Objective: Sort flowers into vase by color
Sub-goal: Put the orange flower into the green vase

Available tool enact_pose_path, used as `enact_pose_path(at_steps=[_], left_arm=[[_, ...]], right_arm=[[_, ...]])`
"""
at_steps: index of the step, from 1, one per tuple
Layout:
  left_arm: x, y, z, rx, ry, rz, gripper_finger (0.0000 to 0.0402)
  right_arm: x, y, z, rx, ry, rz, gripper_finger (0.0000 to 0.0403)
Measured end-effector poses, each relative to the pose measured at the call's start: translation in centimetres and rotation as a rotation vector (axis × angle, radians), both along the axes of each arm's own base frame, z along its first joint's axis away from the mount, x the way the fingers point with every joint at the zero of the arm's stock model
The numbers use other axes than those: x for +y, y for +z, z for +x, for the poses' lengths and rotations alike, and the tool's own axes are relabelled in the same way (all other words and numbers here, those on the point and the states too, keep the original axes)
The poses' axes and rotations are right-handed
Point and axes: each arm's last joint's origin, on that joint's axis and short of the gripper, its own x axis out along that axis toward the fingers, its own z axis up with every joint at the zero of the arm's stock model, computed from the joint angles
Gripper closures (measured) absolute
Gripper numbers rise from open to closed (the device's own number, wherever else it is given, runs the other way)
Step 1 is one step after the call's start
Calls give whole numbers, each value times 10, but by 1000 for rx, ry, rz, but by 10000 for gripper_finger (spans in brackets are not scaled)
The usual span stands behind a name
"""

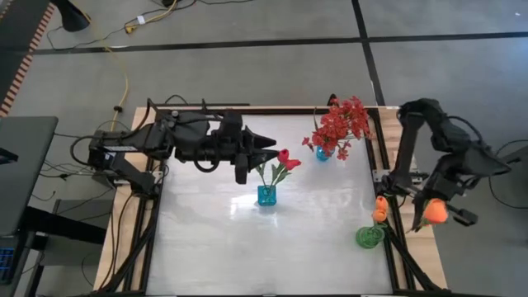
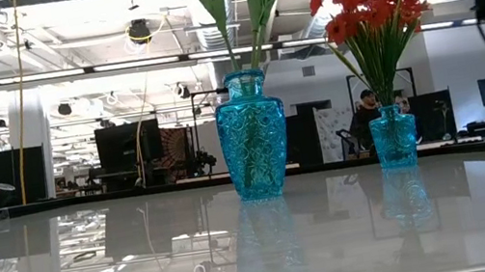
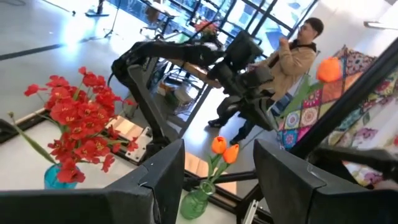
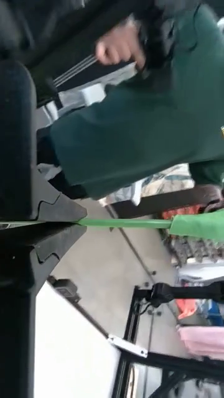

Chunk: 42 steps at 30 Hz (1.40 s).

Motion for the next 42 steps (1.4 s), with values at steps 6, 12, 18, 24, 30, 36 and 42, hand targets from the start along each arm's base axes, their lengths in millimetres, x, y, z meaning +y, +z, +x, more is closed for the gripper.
enact_pose_path(at_steps=[6, 12, 18, 24, 30, 36, 42], left_arm=[[0, 0, 0, -2, 14, -26, 223], [1, 0, 0, -5, 40, -52, 223], [1, -2, 0, 15, 46, -78, 223], [1, -5, -1, 41, 48, -84, 223], [1, -7, -1, 64, 48, -76, 223], [1, -12, -2, 110, 49, -66, 223], [1, -13, -2, 129, 41, -26, 223]], right_arm=[[-1, -33, -5, -68, -72, -99, 381], [7, -53, -3, -102, -99, -191, 381], [12, -71, -1, -64, -179, -211, 381], [15, -80, 0, -24, -199, -203, 380], [17, -77, 1, -24, -250, -157, 380], [20, -71, 1, 11, -244, -58, 380], [23, -68, -2, 30, -121, -30, 380]])
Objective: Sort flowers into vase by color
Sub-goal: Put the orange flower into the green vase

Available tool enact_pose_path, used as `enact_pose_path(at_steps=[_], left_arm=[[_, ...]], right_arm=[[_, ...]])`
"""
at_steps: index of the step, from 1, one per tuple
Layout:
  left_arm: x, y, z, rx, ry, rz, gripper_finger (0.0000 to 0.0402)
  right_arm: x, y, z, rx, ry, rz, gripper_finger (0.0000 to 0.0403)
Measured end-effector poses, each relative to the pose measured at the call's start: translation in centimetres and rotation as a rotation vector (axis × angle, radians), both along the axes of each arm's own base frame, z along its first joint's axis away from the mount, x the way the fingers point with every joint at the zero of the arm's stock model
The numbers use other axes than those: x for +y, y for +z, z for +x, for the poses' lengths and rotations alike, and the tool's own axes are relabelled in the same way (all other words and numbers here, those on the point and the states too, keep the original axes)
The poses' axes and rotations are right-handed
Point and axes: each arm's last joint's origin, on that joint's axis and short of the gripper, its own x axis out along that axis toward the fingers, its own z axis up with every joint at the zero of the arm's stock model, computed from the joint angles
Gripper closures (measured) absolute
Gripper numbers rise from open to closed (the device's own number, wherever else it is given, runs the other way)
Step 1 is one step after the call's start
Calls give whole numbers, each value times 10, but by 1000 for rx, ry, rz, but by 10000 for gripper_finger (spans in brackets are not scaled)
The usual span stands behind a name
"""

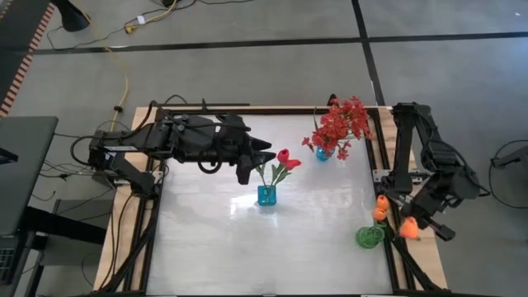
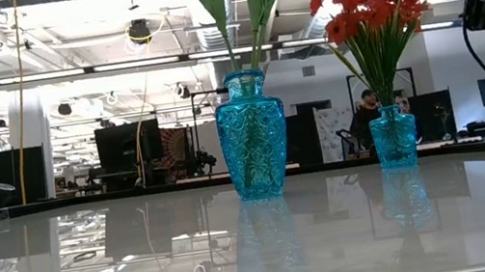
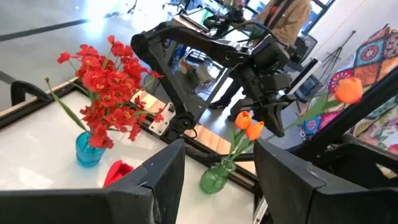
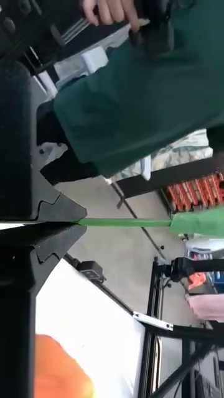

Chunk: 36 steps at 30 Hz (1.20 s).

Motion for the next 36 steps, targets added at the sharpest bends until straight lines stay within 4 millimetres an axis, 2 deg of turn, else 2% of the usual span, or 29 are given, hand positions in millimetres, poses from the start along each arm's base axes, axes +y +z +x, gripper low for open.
enact_pose_path(at_steps=[4, 10, 15, 22, 30, 36], left_arm=[[0, -2, 0, 20, -1, 7, 223], [-1, -6, -2, 66, -11, 29, 223], [-1, -8, -2, 90, -21, 59, 223], [-2, -10, -3, 123, -62, 103, 223], [-2, -18, -4, 191, -69, 115, 223], [-2, -30, 0, 230, -70, 119, 223]], right_arm=[[4, -3, 1, -9, -27, -36, 380], [11, -6, 4, -51, -196, -90, 380], [9, -6, 4, -39, -320, -38, 380], [11, -8, 2, -17, -361, -4, 380], [28, -18, -4, -2, -373, -27, 380], [40, -30, -4, -22, -448, -89, 380]])
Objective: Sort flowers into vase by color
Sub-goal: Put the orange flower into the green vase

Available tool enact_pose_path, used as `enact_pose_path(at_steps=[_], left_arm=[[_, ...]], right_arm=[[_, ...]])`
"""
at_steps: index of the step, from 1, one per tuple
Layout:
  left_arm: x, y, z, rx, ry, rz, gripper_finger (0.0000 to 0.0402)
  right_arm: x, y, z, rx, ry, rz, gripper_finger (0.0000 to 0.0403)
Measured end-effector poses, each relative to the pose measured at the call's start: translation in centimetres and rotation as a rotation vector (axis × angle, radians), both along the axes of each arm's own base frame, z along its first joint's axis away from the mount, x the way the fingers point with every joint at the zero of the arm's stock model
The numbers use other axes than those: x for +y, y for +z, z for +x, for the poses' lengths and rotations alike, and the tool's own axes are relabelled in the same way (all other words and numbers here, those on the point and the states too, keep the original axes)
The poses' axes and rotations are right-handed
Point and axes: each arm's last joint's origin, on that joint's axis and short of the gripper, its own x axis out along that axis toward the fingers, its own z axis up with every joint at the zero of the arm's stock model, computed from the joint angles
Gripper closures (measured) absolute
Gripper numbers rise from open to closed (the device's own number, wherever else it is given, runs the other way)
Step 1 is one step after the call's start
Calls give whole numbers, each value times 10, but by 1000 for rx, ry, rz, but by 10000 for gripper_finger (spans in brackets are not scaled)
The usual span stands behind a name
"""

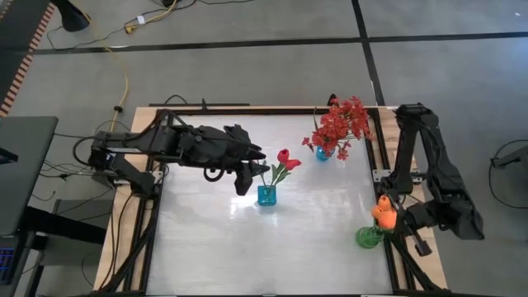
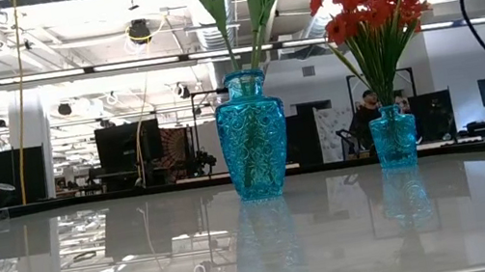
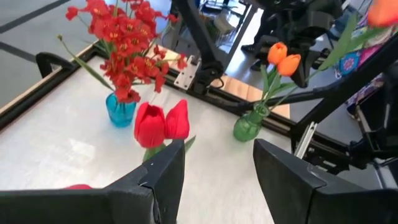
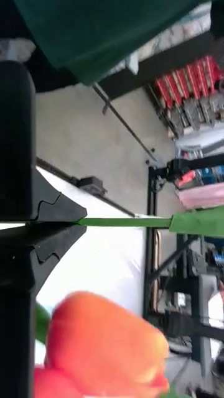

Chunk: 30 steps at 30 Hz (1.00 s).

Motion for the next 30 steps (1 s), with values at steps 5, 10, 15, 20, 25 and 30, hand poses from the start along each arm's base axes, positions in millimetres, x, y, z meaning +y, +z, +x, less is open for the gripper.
enact_pose_path(at_steps=[5, 10, 15, 20, 25, 30], left_arm=[[0, -6, 2, 21, 0, -7, 223], [-1, -7, 2, 20, 6, -31, 223], [-1, -7, 2, 22, -9, -41, 223], [-1, -7, 2, 21, -8, -42, 223], [-1, -7, 2, 21, -11, -44, 223], [-2, -7, 2, 22, -24, -51, 223]], right_arm=[[7, -5, 0, -18, -24, -41, 380], [11, -8, 0, -19, -24, -64, 380], [11, -8, 0, -20, -23, -70, 380], [12, -8, 0, -19, -20, -71, 380], [12, -9, -1, 2, 10, -73, 380], [12, -10, -1, 12, 24, -93, 380]])
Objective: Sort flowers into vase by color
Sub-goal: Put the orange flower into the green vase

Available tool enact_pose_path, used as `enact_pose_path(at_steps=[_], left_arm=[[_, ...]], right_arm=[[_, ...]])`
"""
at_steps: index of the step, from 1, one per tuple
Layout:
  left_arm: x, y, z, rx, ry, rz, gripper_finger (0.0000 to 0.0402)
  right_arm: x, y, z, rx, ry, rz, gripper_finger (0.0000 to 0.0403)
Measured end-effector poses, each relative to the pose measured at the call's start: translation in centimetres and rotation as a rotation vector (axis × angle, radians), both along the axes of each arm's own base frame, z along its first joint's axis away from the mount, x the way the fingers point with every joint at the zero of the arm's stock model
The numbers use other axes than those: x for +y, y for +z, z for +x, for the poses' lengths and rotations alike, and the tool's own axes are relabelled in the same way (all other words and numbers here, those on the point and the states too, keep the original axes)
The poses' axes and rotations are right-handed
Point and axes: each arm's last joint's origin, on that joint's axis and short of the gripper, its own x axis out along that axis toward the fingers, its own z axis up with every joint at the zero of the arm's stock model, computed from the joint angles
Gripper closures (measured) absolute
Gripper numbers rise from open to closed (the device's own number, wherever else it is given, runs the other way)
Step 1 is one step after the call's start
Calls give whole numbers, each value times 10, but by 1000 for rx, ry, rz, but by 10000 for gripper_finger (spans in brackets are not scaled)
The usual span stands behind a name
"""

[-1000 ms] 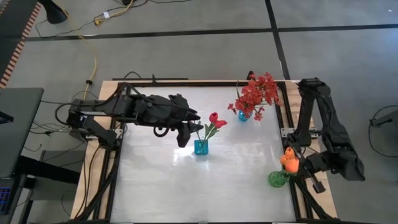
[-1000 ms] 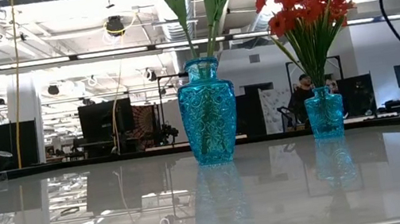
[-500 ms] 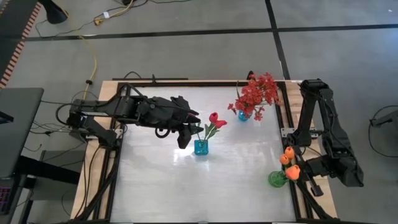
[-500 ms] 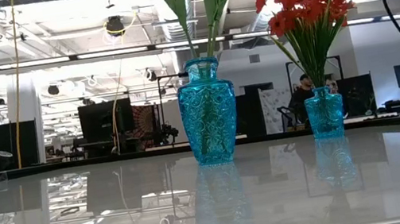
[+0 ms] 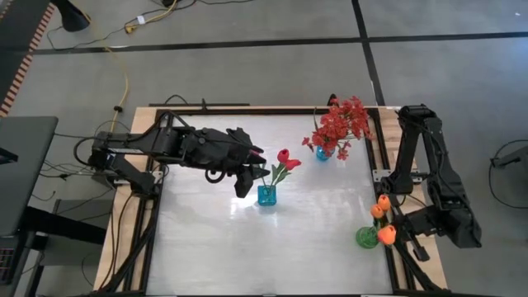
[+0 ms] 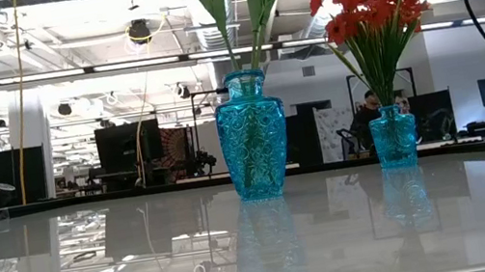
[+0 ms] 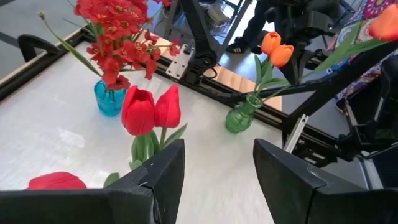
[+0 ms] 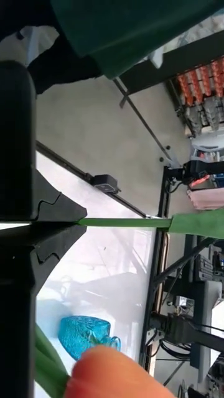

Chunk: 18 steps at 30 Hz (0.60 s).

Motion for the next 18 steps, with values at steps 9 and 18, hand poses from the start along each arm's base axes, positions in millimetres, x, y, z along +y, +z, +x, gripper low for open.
enact_pose_path(at_steps=[9, 18], left_arm=[[0, 0, 0, 0, 2, -7, 223], [-2, 0, 0, 0, -5, -17, 223]], right_arm=[[-6, -8, 0, 42, 8, -57, 380], [-7, -10, 0, 99, -4, 8, 380]])
